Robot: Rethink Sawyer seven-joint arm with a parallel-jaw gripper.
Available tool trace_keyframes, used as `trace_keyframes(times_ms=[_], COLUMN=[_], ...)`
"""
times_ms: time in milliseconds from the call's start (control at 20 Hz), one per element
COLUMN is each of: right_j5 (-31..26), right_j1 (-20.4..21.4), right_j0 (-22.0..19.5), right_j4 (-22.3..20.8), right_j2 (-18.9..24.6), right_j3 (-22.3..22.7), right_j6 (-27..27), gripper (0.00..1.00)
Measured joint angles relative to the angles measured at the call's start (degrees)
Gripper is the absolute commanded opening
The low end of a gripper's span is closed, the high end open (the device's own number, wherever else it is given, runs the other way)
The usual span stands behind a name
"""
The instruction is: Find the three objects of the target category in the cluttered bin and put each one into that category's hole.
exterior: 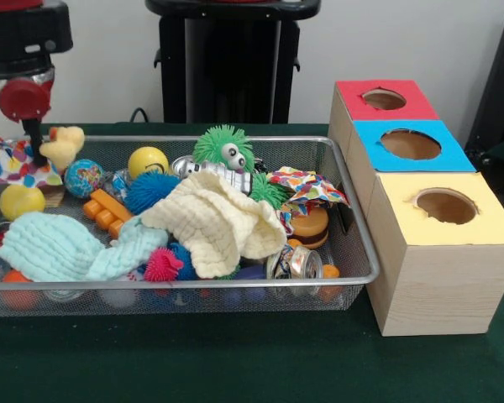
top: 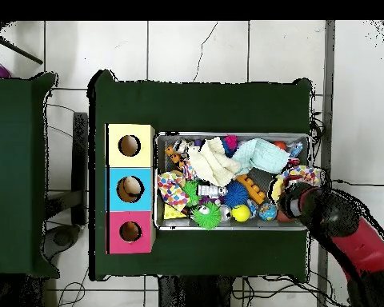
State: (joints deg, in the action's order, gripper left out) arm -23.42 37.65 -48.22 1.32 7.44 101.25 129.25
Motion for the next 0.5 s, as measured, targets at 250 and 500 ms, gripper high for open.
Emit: trace_keyframes(times_ms=[250, 500], right_j5=[-1.9, -1.9], right_j1=[3.4, 6.6], right_j0=[0.6, 2.3], right_j4=[0.1, 1.7], right_j2=[-1.0, -2.1], right_j3=[0.2, 1.8], right_j6=[0.0, 0.0], gripper=[0.00, 0.00])
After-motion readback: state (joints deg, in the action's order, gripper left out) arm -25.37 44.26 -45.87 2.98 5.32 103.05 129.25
